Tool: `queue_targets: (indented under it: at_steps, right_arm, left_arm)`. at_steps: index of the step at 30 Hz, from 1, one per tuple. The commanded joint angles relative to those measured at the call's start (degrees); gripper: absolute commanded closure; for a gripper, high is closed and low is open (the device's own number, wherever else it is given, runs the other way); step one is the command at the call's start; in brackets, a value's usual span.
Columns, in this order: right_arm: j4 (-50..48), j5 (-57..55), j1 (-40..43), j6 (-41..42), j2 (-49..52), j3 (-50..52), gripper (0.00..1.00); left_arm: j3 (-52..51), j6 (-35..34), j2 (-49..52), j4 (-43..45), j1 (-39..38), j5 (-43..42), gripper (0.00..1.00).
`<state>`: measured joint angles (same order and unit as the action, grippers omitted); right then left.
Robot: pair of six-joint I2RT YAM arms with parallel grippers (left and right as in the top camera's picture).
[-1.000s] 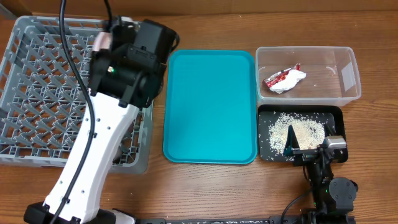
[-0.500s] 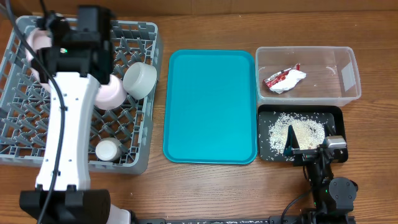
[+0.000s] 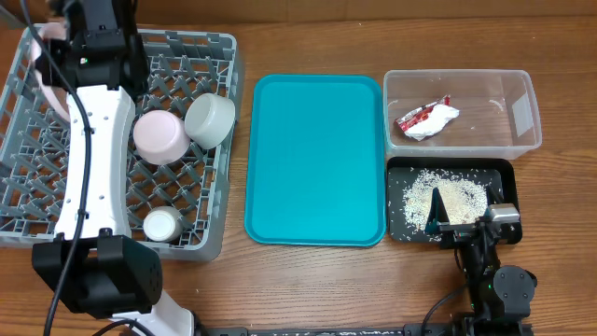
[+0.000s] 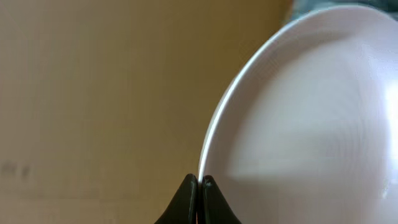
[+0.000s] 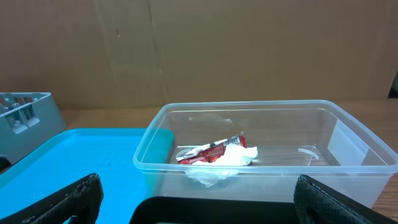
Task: Sort waste into correct bins and load items into the dishwasher
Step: 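Carry the white plate to the rack and stand it upright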
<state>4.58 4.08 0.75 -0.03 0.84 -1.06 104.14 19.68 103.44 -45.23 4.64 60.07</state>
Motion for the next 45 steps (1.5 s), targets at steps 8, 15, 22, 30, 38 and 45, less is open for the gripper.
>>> queue_targets:
  at_steps: [8,15,22,30,38,45]
  right_arm:
    - [-0.22,-0.11,0.33,-0.22,-0.68,0.61,0.00]
    - [-0.24,-0.11,0.33,-0.22,-0.68,0.61,0.00]
    - [-0.24,-0.11,0.33,-0.22,-0.68,0.61,0.00]
    - [-0.22,-0.11,0.33,-0.22,-0.68,0.61,0.00]
    - [-0.24,-0.11,0.33,-0.22,-0.68,0.61,0.00]
    - [-0.22,-0.11,0.33,-0.22,-0.68,0.61,0.00]
  left_arm:
    - [-0.07,14.84,0.55,-1.05,1.44,-8.35,0.96]
    - [-1.46,13.92,0.55,-2.10,2.49,-11.47,0.96]
    - [-2.14,11.26,0.57,-2.10,5.18,-7.96,0.96]
    - [-2.86,10.95,0.66,-1.55,7.08,-13.27,0.96]
    - [-6.38,13.25,0.76,2.86,7.08,-13.18,0.94]
    - [-6.43,17.57,0.76,5.66,6.95,-13.16,0.93]
